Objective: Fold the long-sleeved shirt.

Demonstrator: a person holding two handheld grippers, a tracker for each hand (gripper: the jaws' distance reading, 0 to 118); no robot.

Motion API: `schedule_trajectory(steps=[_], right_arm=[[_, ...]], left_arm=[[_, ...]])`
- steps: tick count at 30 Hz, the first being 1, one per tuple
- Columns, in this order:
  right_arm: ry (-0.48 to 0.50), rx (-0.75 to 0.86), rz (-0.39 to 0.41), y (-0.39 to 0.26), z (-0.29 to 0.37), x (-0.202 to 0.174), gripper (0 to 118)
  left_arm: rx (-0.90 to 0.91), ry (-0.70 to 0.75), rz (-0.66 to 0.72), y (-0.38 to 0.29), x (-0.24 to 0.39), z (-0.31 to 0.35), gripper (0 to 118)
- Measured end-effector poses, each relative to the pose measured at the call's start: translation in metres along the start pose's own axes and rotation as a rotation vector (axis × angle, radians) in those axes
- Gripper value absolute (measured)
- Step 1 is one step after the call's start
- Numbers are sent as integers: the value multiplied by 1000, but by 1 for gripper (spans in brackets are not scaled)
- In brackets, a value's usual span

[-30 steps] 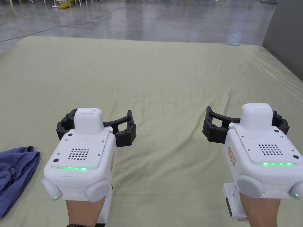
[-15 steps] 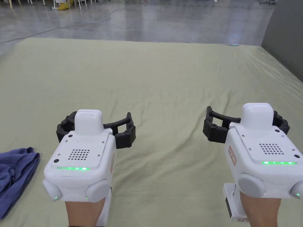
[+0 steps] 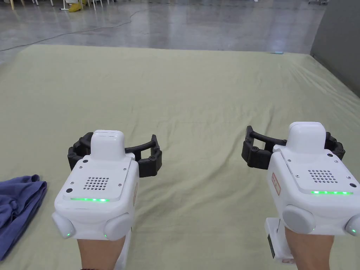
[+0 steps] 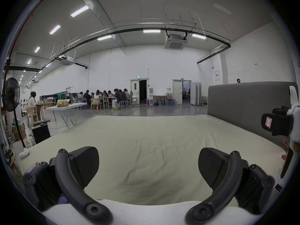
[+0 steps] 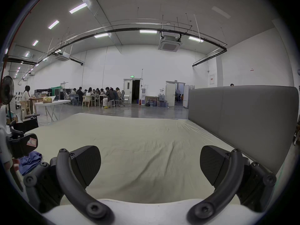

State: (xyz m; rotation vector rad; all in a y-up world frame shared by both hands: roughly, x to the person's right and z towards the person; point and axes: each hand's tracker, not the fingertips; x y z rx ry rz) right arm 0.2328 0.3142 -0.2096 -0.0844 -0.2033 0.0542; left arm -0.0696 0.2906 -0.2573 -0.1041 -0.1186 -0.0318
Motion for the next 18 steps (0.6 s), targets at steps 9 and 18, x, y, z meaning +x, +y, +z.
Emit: schedule_trajectory(steps=[9,18], right_arm=[[3,-3,6,-1,1,1,118],[8,-4,1,0,1,1,118]], left_arm=[[4,-19,24,3,0,1,118],[8,-29,13,4,2,3,118]])
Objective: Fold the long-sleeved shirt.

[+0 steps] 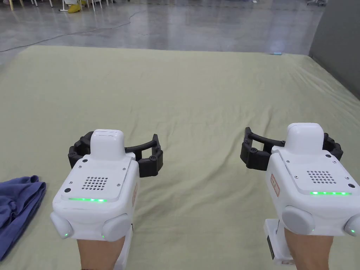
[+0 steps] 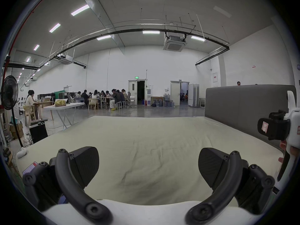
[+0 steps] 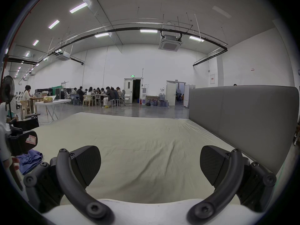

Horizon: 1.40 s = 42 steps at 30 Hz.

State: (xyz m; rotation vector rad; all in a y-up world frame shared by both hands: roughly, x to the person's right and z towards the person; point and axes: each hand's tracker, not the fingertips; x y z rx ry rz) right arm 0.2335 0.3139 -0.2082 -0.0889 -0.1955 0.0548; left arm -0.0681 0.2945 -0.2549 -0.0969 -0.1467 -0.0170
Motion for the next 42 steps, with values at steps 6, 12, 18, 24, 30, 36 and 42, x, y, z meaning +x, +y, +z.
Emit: schedule_trajectory(steps=[6,12,18,24,30,36,42], right_arm=[[-16,2,6,0,1,0,118],[-16,19,18,2,3,0,118],[-12,22,27,2,3,-4,118],[-8,21,17,2,2,-4,118],[-47,-8,28,1,-1,-3,118],[-33,-54,9,-2,-3,1,118],[37,-172,-74,8,-11,4,118]], left_arm=[[1,1,0,1,0,1,118],[0,1,20,3,-3,1,118],[-1,8,-2,4,-1,2,118],[1,2,9,5,-1,2,118],[8,-3,-2,7,0,2,118],[0,-4,6,7,-1,2,118],[-7,2,-2,5,-1,2,118]])
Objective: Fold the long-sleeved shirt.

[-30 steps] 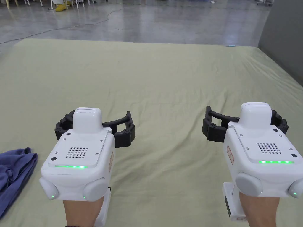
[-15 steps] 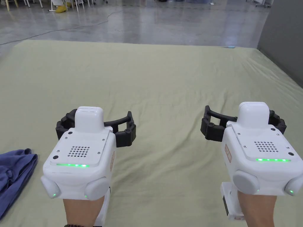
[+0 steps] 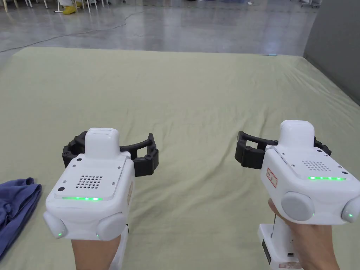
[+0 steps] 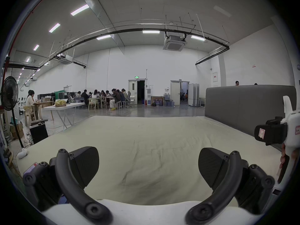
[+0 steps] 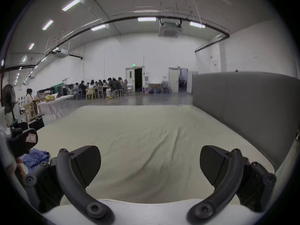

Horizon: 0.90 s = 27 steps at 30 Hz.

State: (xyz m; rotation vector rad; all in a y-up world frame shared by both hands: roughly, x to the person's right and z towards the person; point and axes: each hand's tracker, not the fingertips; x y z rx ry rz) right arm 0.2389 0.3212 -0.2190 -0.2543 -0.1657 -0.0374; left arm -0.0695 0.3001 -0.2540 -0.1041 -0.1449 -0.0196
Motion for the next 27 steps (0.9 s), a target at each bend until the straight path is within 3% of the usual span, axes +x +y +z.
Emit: schedule_trajectory(steps=[3,6,11,19,22,25,27], right_arm=[[-106,44,-3,3,2,-6,118],[-57,44,-61,6,5,-5,118],[-56,-7,-120,17,9,-4,118],[-86,-2,-103,18,7,-8,118],[-134,26,-62,16,9,-12,118],[-154,-37,-57,22,11,-12,118],[-116,-92,-20,22,14,-13,118]], left_arm=[[-7,7,-12,-2,0,0,118],[-14,8,-11,-2,-1,-1,118],[-19,14,-15,-1,-1,-1,118],[-19,17,-30,-3,0,-2,118],[-18,14,-41,-3,0,-2,118],[-15,19,-43,-3,0,-1,118],[-17,16,-36,-3,0,-2,118]])
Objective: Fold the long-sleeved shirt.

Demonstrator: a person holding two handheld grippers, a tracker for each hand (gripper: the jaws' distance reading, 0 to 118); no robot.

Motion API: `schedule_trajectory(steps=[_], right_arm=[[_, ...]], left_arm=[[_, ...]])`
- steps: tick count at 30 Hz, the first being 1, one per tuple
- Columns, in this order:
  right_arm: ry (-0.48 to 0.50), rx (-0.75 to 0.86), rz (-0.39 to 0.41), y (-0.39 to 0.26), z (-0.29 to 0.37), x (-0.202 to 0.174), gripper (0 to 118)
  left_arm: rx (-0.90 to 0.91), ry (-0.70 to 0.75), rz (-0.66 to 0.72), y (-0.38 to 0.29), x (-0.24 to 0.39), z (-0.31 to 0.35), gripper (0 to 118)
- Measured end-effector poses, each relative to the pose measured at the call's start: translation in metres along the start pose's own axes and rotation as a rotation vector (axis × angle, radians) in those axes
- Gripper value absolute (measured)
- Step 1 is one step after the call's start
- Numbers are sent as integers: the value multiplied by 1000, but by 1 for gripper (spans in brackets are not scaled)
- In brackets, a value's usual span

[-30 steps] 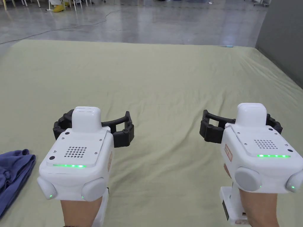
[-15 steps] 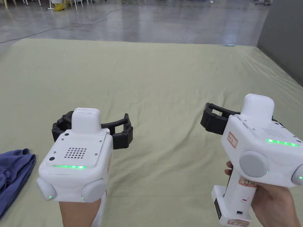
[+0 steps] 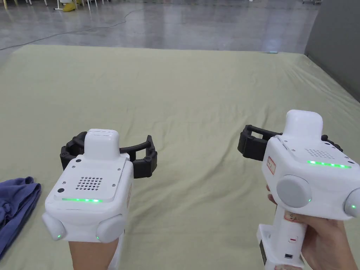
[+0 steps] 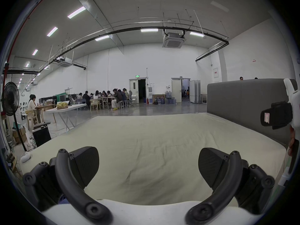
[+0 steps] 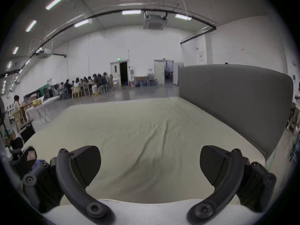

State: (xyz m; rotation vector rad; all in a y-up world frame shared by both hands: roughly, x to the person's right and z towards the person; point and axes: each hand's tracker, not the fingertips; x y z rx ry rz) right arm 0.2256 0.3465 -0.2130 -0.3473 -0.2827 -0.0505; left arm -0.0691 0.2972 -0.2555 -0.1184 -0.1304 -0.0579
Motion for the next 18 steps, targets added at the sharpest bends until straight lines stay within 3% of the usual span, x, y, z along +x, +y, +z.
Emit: schedule_trajectory(steps=[5,7,9,11,12,15,18], right_arm=[[72,113,21,-12,4,1,118],[72,158,-15,-12,9,3,118],[29,213,19,-11,9,2,118],[89,322,70,-15,2,6,118],[176,373,88,-23,-2,13,118],[5,267,47,-33,-6,8,118],[38,220,37,-34,-12,14,118]], left_arm=[[-6,-2,2,-1,0,0,118],[-9,-4,2,-1,1,0,118],[-4,1,1,-1,0,1,118],[-3,2,6,0,-1,1,118],[-2,3,10,0,-1,1,118],[-4,-1,13,-1,-1,1,118],[-6,6,14,-1,-1,1,118]])
